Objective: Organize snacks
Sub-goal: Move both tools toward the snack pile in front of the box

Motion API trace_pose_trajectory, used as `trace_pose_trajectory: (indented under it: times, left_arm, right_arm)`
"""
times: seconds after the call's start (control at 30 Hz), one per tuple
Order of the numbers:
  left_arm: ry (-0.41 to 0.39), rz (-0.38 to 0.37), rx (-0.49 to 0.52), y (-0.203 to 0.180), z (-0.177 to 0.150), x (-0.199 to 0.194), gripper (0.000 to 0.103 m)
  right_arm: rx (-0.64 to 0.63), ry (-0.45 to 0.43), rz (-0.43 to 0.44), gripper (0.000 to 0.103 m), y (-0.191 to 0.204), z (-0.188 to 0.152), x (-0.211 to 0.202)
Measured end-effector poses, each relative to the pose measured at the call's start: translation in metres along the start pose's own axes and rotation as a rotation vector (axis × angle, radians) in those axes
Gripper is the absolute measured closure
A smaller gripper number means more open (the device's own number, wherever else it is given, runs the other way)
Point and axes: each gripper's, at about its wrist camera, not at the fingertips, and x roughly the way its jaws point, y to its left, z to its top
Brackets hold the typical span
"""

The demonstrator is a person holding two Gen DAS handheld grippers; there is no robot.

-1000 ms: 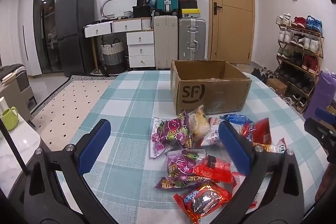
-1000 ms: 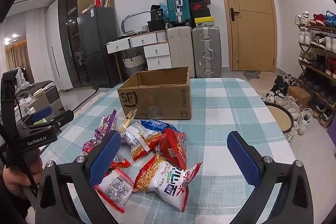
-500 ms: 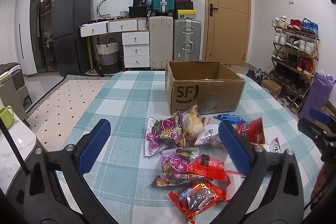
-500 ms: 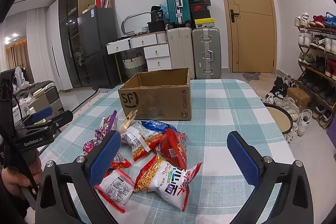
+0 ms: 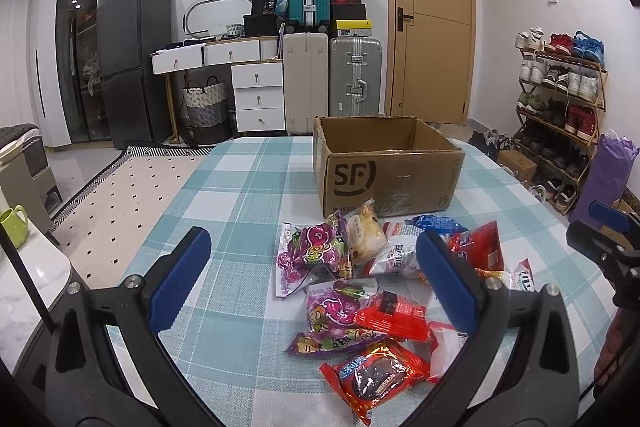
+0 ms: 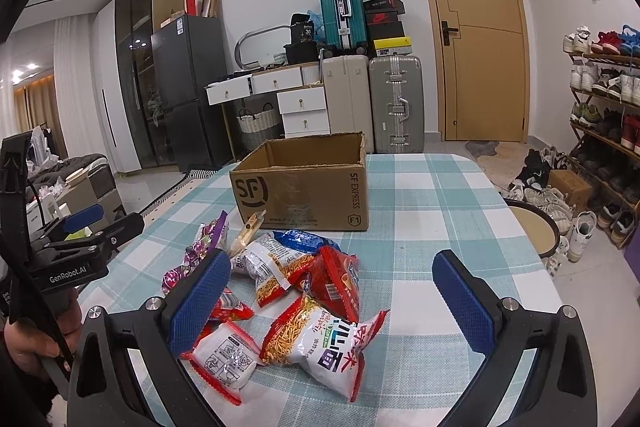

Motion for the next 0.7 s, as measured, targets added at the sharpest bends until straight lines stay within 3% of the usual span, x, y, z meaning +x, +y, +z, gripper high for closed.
trace_pose_trajectory:
  times: [0.7]
  left_arm:
    - [0.001, -0.01, -0.002, 0.0008, -0.0028, -0.0004, 0.001]
  right_arm:
    - [0.002, -0.015, 0.01, 0.0, 0.0023, -0.0012, -0.0052]
